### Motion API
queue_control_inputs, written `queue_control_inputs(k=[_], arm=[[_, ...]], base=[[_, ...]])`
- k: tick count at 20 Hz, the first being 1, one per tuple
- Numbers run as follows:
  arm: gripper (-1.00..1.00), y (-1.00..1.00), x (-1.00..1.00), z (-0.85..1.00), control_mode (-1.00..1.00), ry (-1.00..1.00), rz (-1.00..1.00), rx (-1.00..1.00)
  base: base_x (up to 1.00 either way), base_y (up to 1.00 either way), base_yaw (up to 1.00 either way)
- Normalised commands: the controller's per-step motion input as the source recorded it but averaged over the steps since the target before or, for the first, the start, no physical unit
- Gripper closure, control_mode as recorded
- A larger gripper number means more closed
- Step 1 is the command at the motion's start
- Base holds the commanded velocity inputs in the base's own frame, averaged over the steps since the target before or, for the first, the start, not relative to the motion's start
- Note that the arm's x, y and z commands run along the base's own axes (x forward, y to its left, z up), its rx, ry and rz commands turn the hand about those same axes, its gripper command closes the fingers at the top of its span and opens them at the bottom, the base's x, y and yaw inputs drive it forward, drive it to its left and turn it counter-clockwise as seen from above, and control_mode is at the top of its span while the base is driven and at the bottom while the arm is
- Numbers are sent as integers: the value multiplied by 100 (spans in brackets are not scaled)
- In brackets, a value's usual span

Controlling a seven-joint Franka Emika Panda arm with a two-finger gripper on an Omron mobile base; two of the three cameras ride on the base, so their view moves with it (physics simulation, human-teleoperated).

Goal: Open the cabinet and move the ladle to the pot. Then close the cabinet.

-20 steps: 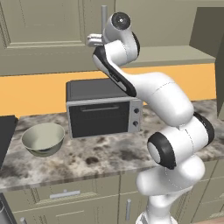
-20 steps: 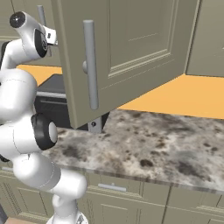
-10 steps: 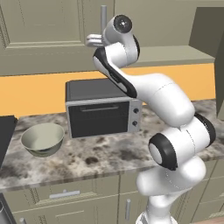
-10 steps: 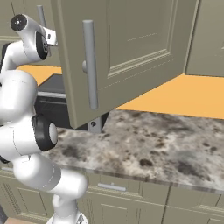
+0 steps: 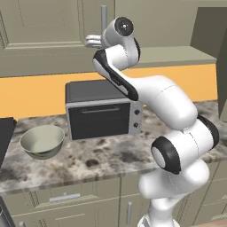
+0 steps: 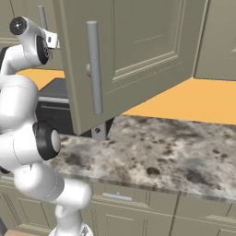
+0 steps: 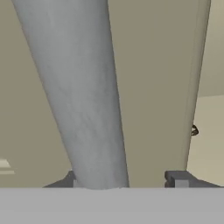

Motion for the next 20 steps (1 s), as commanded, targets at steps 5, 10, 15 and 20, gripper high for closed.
queue_control_inputs(k=[5,10,15,20], arm=[[100,100,-47,0,-100,0,4,-1],[100,100,-66,1,-100,0,3,-1],[100,100,-79,0,-100,0,6,-1],[100,100,-100,0,-100,0,8,-1]], base=[[0,0,0],[0,0,0],[0,0,0],[0,0,0]])
